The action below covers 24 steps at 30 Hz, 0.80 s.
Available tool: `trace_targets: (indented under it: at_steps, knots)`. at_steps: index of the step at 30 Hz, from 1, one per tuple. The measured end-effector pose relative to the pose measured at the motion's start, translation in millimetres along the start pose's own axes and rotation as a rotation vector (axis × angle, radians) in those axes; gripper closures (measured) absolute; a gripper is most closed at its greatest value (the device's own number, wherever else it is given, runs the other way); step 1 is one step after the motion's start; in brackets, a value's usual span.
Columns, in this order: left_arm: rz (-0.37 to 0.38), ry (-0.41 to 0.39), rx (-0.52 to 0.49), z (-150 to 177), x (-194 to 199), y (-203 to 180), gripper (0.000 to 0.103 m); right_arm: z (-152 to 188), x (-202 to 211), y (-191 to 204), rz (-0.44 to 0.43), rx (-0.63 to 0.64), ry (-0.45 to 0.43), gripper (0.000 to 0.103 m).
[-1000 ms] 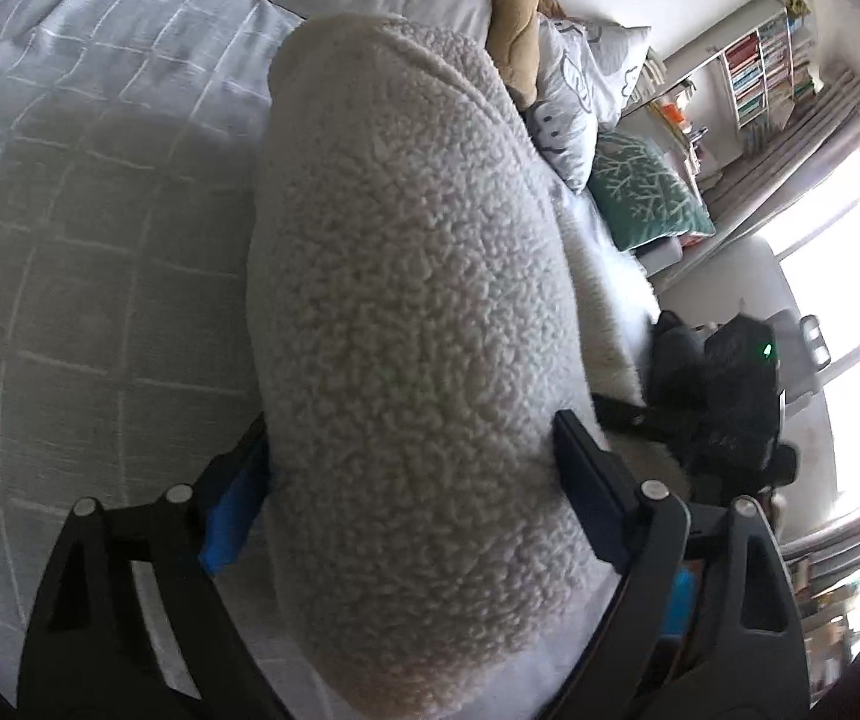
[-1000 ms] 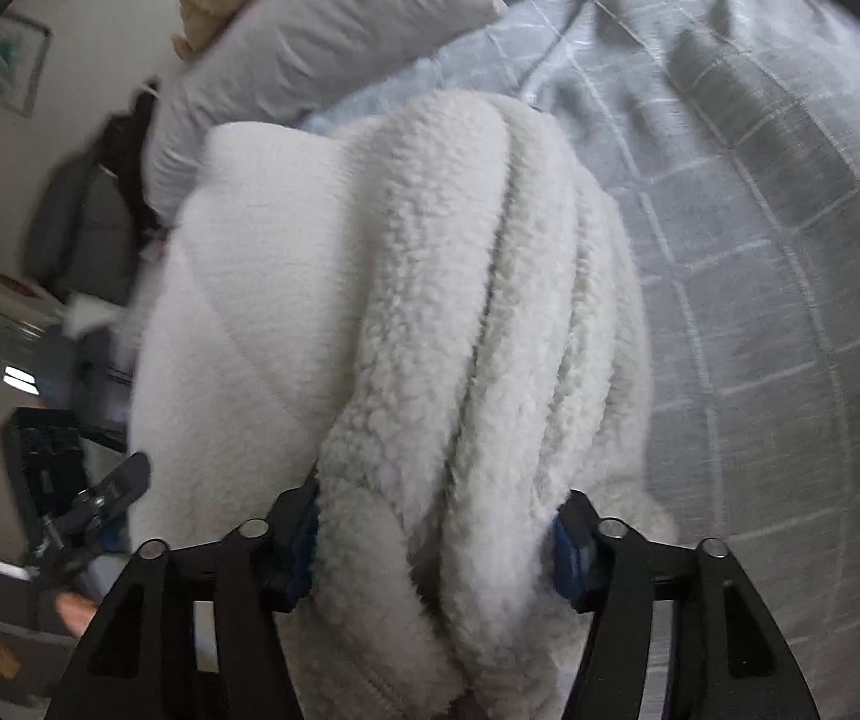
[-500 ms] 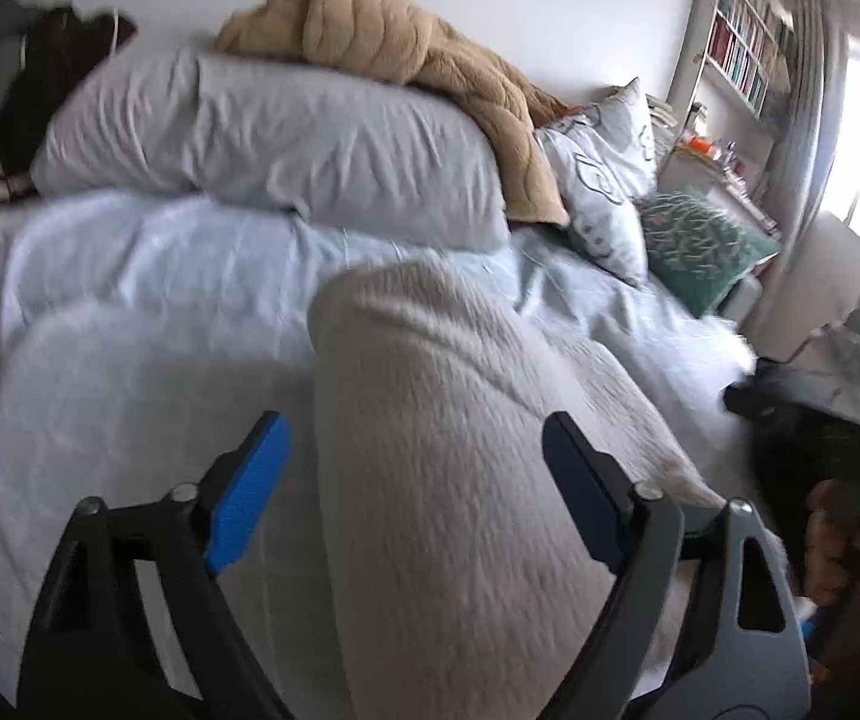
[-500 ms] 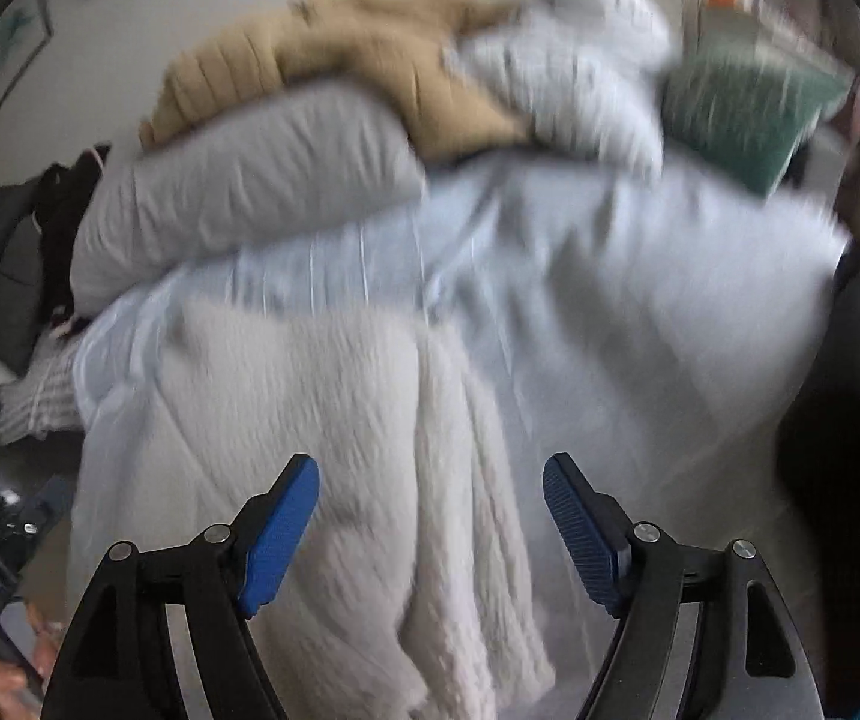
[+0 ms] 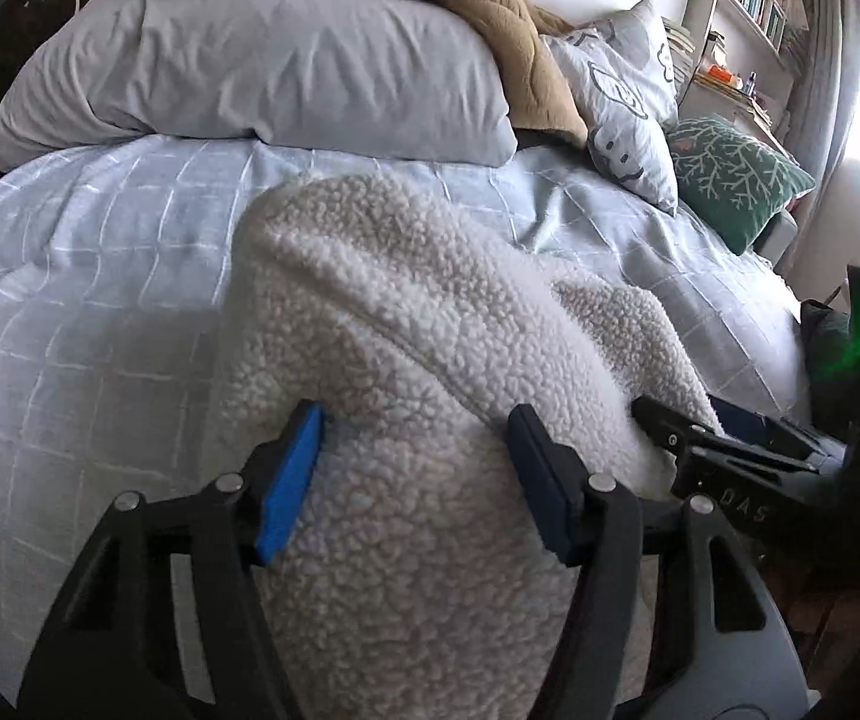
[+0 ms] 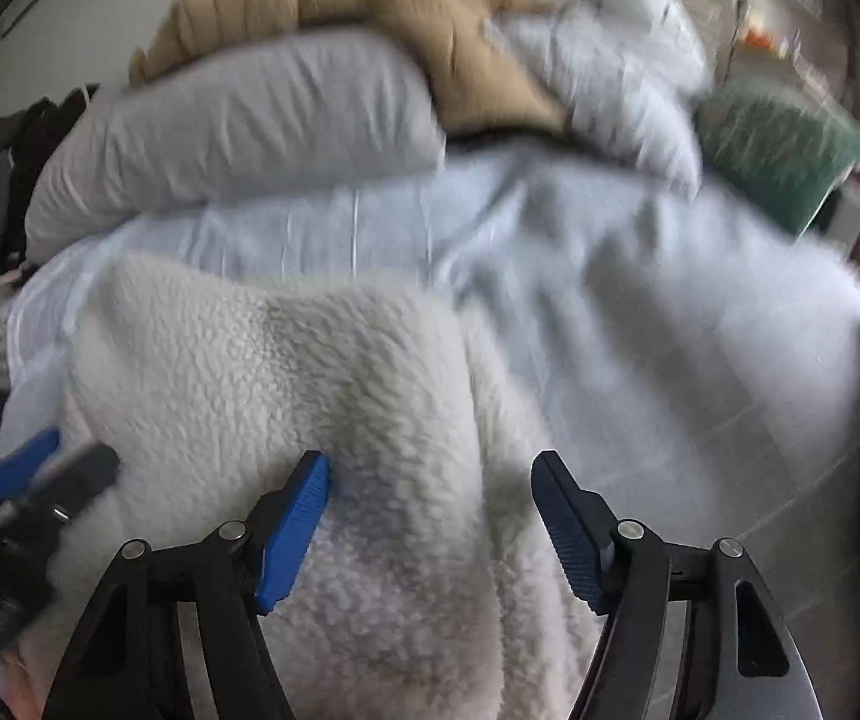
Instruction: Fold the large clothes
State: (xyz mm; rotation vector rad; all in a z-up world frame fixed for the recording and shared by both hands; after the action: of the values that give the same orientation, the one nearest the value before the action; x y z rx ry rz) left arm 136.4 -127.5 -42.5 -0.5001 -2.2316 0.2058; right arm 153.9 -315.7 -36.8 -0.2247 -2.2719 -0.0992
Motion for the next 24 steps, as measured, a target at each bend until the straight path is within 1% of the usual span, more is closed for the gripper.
trace_targets:
  at_steps: [2,4,7,11,13,15,17,18,20,22,24]
  knots:
    - [0.008,-0.012,-0.004,3.2,-2.4,0.9,0.037,1.2,-2.5,-5.8,-0.025,-0.028,-0.008,0.029]
    - [0.028,-0.010,0.010,4.7,-5.0,5.5,0.036,3.5,-5.1,-8.3,-0.046,-0.037,-0.013,0.028]
    - [0.043,-0.009,0.021,4.5,-7.8,8.2,0.036,6.1,-11.8,-16.1,-0.089,-0.083,-0.005,0.026]
    - [0.043,-0.021,0.016,5.3,-3.1,7.5,0.036,6.4,-8.6,-15.4,-0.080,-0.086,-0.003,0.026]
    - [0.046,-0.027,0.015,4.0,3.9,6.2,0.036,5.3,-0.8,-12.2,-0.070,-0.078,-0.005,0.024]
    - [0.044,-0.028,0.010,1.4,11.7,5.0,0.033,2.8,8.5,-10.9,-0.080,-0.063,-0.007,0.024]
    - [0.019,-0.035,-0.012,-0.4,23.4,1.4,0.022,0.2,22.6,-8.5,-0.105,-0.033,-0.005,0.024]
    - [0.005,-0.036,-0.017,0.1,26.9,0.9,0.020,-0.4,28.0,-8.2,-0.112,-0.020,-0.006,0.023]
    - [-0.017,-0.027,-0.011,2.4,34.7,0.8,0.018,-0.5,43.2,-9.1,-0.116,0.001,-0.013,0.023]
    - [-0.023,0.003,0.023,5.5,43.5,2.6,0.018,1.2,59.0,-13.1,-0.114,0.001,-0.017,0.021]
    - [-0.028,0.009,0.054,8.1,51.8,3.9,0.018,3.6,72.2,-17.6,-0.121,-0.010,-0.014,0.021]
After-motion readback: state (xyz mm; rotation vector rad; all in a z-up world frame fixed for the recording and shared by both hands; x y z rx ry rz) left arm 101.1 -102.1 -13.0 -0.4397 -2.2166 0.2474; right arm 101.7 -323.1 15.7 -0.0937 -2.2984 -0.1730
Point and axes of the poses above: each gripper's, at about its wrist camera, not at the fingertips, and x roughly against the way its jaws point, y to its left, z to its underside, the point moved 2 cm from there along -x, roughly the way its jaws point, and after that the axes turned 11 degrees about x, right-handed, at the moved point
